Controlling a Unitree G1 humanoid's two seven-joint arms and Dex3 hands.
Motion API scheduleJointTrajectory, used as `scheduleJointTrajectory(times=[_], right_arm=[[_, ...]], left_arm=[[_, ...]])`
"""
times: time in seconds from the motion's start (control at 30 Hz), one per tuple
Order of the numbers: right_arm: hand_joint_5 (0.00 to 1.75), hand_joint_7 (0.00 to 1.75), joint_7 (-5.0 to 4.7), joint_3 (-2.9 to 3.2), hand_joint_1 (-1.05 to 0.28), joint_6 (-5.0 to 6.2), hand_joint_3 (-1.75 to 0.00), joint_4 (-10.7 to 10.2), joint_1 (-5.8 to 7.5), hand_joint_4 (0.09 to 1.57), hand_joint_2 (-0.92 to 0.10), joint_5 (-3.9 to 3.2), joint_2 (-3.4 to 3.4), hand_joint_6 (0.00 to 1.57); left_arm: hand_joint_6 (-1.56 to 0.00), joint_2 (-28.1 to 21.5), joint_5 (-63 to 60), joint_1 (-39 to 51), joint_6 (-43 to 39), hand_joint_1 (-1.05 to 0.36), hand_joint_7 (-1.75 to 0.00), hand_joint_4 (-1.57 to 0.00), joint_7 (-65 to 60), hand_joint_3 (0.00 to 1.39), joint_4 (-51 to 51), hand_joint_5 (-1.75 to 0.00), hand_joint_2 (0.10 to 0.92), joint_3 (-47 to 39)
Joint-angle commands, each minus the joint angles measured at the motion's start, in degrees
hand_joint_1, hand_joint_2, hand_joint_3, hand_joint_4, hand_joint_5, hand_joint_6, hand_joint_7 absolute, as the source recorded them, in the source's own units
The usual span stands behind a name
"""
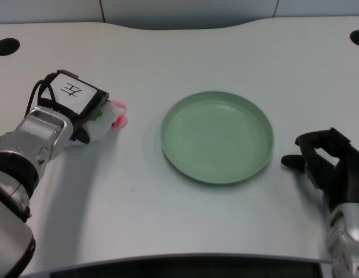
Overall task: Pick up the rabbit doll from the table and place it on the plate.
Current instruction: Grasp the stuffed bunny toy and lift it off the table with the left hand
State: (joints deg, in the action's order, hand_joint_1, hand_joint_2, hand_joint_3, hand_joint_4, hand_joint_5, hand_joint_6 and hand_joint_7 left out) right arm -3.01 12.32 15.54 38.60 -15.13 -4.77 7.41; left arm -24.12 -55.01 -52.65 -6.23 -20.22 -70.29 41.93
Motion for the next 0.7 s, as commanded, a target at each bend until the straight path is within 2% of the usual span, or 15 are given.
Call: scheduleJointTrajectory(times=[0.03,0.1,0.13,0.2,0.23,0.3,0.4,0.5,0.57,0.63,0.7], right_arm=[[0.93,1.31,0.23,0.17,-0.76,0.96,-0.19,-0.06,0.37,0.81,-0.92,-0.24,-0.09,0.73],[0.93,1.31,0.35,0.23,-0.76,1.13,-0.2,0.06,0.36,0.81,-0.92,-0.35,-0.12,0.73],[0.93,1.31,0.5,0.29,-0.75,1.25,-0.19,0.17,0.34,0.81,-0.92,-0.49,-0.14,0.73],[0.93,1.31,0.63,0.28,-0.75,1.35,-0.19,0.29,0.34,0.81,-0.92,-0.42,-0.06,0.73],[0.93,1.31,0.6,0.23,-0.76,1.25,-0.19,0.22,0.37,0.8,-0.92,-0.3,-0.01,0.73],[0.93,1.31,0.39,0.24,-0.77,0.69,-0.19,-0.19,0.45,0.8,-0.92,-0.27,-0.09,0.73],[0.92,1.31,0.25,0.29,-0.76,0.6,-0.19,-0.4,0.52,0.8,-0.92,-0.32,-0.21,0.72],[0.92,1.31,0.38,0.4,-0.76,0.2,-0.19,-0.54,0.52,0.8,-0.92,-0.56,-0.23,0.73],[0.93,1.31,0.34,0.37,-0.76,0.22,-0.19,-0.61,0.53,0.8,-0.92,-0.44,-0.22,0.73],[0.93,1.31,0.35,0.35,-0.76,0.03,-0.19,-0.74,0.54,0.8,-0.92,-0.37,-0.21,0.72],[0.93,1.31,0.66,0.52,-0.76,0.07,-0.19,-0.75,0.55,0.8,-0.92,-0.75,-0.33,0.73]], left_arm=[[-0.89,0.04,0.11,-0.44,-0.84,-0.46,-0.1,-0.5,-1.79,0.0,-1.31,-1.09,0.791,0.13],[-0.94,-0.14,-0.01,-0.17,-1.78,-0.41,-0.15,-0.54,-4.26,0.0,-1.9,-1.29,0.786,0.4],[-0.98,-0.18,-0.05,-0.11,-2.16,-0.32,-0.19,-0.62,-5.12,0.0,-2.2,-1.48,0.793,0.53],[-1.0,-0.09,-0.19,0.03,-2.44,-0.28,-0.21,-0.65,-6.27,0.0,-2.9,-1.59,0.798,0.84],[-1.02,-0.02,-0.24,0.09,-2.51,-0.24,-0.22,-0.72,-6.53,0.01,-3.24,-1.68,0.813,0.99],[-1.04,-0.28,-0.31,-0.14,-3.83,-0.2,-0.22,-0.8,-5.2,0.01,-3.71,-1.73,0.806,1.42],[-1.07,-0.4,0.16,-0.5,-5.01,-0.19,-0.2,-0.83,-3.11,0.0,-4.06,-1.72,0.79,1.35],[-1.09,-0.34,0.93,-0.49,-5.42,-0.16,-0.19,-0.82,-2.14,0.0,-4.15,-1.53,0.796,0.81],[-1.11,-0.32,1.26,-0.43,-5.44,-0.14,-0.18,-0.84,-1.91,0.0,-4.07,-1.4,0.793,0.59],[-1.1,-0.39,1.9,-0.4,-5.78,-0.15,-0.18,-0.82,-1.29,0.01,-3.92,-1.37,0.8,0.15],[-1.1,-0.52,3.28,-0.19,-6.47,-0.15,-0.17,-0.8,-1.2,0.01,-3.57,-1.38,0.815,-0.99]])
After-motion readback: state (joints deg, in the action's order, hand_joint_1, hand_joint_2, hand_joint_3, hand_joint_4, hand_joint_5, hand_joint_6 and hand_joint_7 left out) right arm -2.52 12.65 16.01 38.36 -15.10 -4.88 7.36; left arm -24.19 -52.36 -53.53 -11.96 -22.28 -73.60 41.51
